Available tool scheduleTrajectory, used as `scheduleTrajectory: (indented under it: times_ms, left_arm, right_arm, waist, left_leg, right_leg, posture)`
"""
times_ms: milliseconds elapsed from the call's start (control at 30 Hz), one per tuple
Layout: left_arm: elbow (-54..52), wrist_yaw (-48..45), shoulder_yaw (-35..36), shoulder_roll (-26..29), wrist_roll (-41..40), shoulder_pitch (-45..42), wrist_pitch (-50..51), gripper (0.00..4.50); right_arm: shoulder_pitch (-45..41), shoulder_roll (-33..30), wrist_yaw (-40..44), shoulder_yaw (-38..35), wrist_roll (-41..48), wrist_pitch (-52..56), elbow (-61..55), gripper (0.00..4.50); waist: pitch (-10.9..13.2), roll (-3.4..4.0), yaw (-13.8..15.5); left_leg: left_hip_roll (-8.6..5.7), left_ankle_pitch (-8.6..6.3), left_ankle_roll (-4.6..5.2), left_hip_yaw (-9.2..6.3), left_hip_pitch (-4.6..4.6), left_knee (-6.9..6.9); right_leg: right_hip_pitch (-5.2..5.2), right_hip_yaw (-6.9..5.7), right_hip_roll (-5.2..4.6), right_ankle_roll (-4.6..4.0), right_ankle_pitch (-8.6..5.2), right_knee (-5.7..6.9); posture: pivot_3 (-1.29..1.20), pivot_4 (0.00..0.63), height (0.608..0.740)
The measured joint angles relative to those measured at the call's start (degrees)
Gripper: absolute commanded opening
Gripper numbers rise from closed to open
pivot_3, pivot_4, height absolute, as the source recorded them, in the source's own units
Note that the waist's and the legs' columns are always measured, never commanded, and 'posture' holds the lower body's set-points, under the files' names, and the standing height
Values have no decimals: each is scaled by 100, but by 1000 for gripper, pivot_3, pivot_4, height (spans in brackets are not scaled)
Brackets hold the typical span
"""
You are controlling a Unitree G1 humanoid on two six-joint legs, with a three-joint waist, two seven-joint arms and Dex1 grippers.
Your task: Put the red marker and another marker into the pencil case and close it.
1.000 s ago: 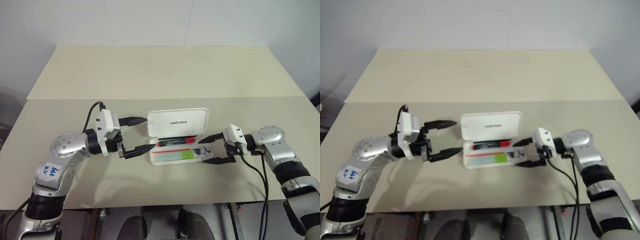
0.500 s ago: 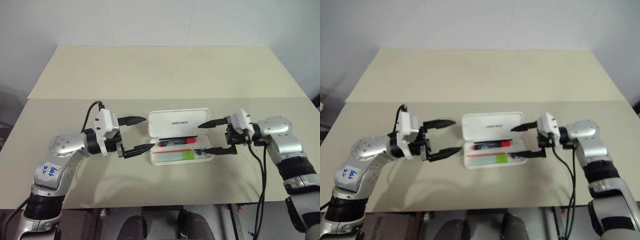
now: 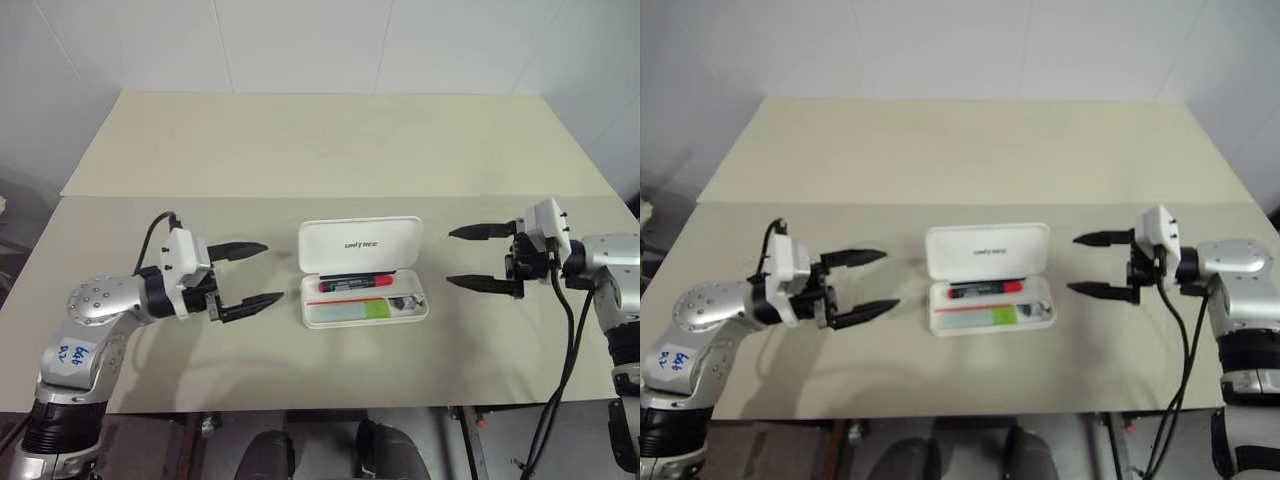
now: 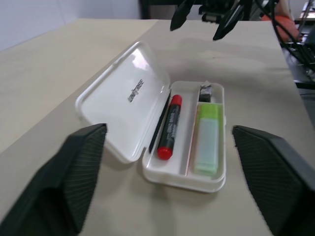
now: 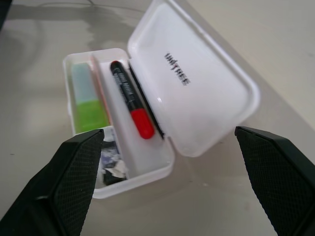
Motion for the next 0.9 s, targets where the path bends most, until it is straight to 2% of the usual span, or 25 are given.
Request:
scheduleTrajectory:
  times_ms: [300,433,633,767,900]
  left_arm:
    - [262,-204,142,-43,-22,121,-224,122]
    - [460,-168,138,-151,25,75,-429,31]
    - [805,394,64,-470,341,-201,-641,31]
    - [1207,815,-182,-670,741,-635,-646,31]
    - [2048,1341,-610,-993,1319,-1387,-638,31]
  right_arm:
    - [29,-67,-69,-175,-108,96,-155,4500]
    - [150,-66,-180,-257,-120,137,-313,4500]
    - [552,-66,-349,-430,-126,202,-671,4500]
    - [743,-56,-446,-511,-124,210,-849,4500]
    - [814,-42,-538,-599,-123,218,-955,4500]
  waist:
    - [0,0,28]
    - [0,0,28]
    - [0,-1,23]
    - [0,-1,47]
    - [-2,-4,53]
  left_leg:
    - [-3,-1,0,-2,-5,-4]
    - [-2,-1,0,-1,-5,-4]
    - [-2,-1,0,2,-1,0]
    - [-3,0,1,1,-1,1]
    - [-6,1,3,0,0,4]
  right_leg:
    - [0,-5,-2,0,0,-1]
    - [-1,-5,-1,0,0,-2]
    - [0,-2,-1,1,0,1]
    - [1,-2,-1,1,1,4]
    - [4,-3,-1,2,1,8]
  posture:
    - [0,150,740]
    - [0,150,740]
    - [0,150,740]
    - [0,150,740]
    - [0,150,740]
